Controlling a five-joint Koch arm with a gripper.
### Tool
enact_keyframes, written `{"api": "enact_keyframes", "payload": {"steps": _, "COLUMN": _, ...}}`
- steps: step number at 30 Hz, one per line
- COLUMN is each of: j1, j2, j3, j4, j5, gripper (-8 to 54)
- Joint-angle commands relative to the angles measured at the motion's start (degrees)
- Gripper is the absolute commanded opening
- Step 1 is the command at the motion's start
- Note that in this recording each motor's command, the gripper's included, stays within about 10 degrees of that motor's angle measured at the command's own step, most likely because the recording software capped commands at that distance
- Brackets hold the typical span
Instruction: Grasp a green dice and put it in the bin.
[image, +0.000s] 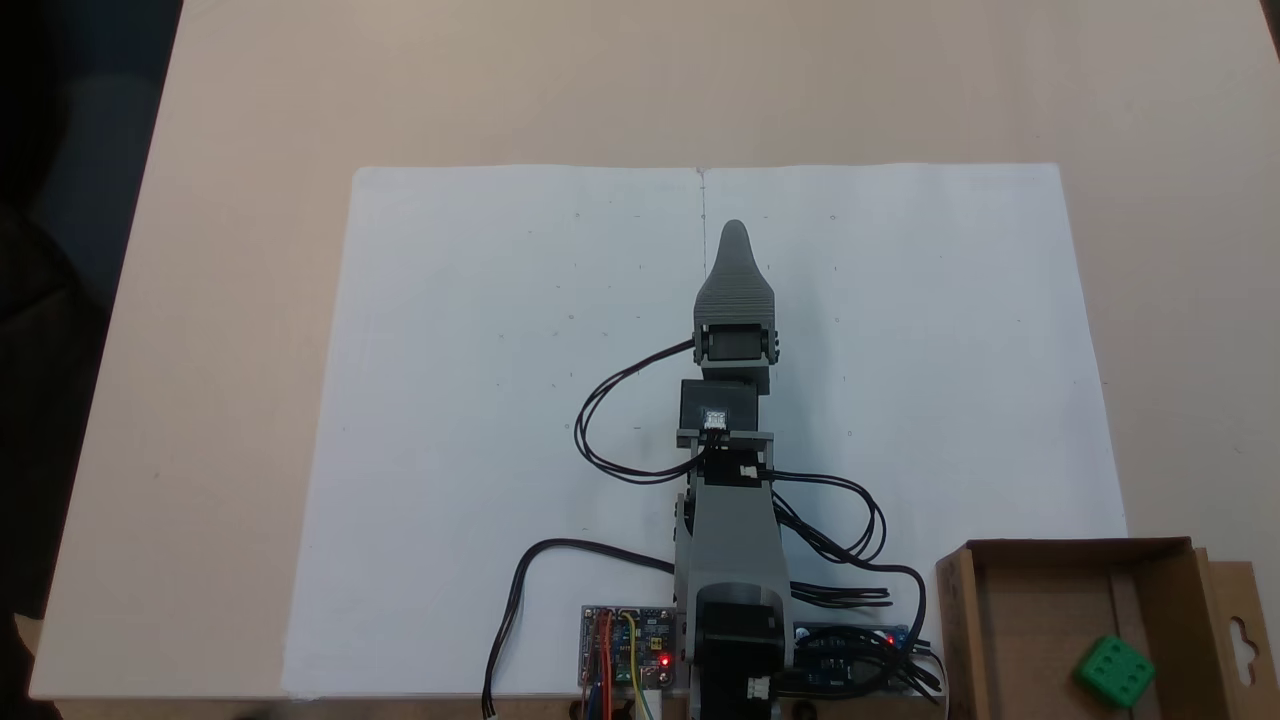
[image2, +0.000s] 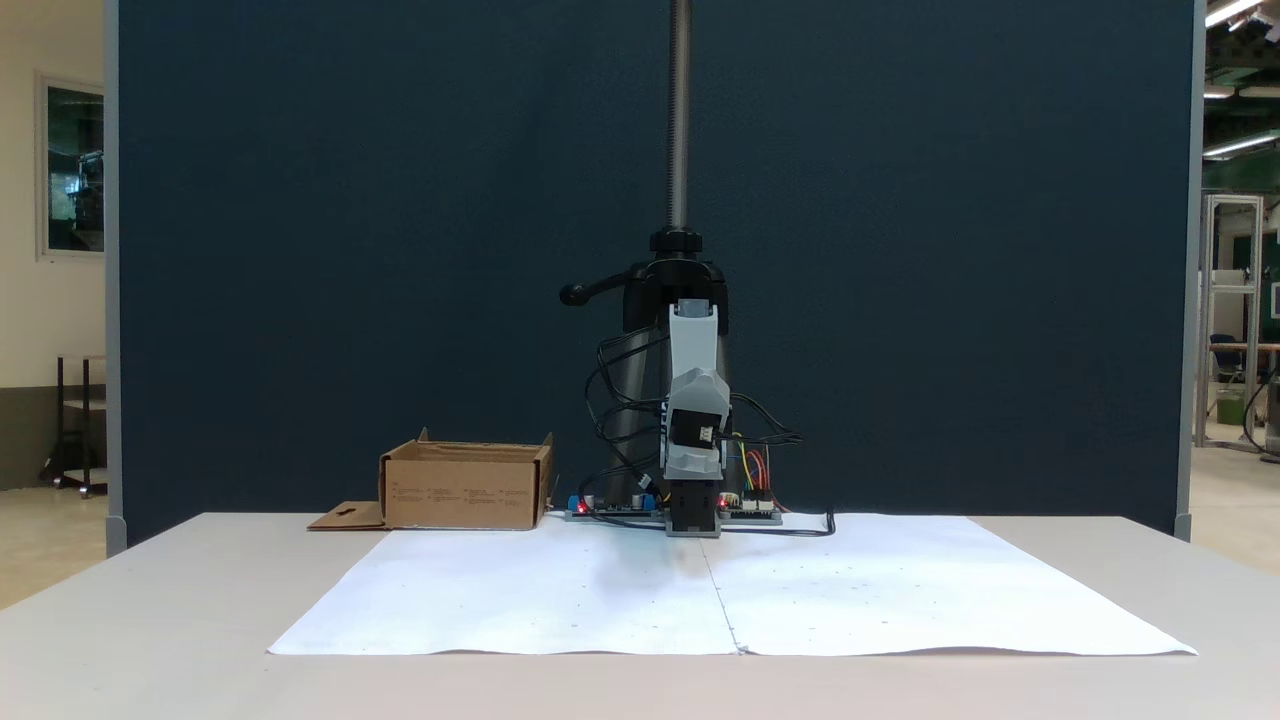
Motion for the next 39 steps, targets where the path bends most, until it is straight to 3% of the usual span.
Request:
{"api": "enact_keyframes", "payload": {"steps": 1, "j1": 0.18, "j2": 6.5, "j3": 4.31, "j4": -8.09, "j5": -4.04, "gripper": 43.2}}
{"api": "enact_keyframes", "payload": {"steps": 39, "j1": 4.75, "j2": 6.15, "j3": 4.31, "j4": -6.86, "j5": 2.72, "gripper": 43.9}}
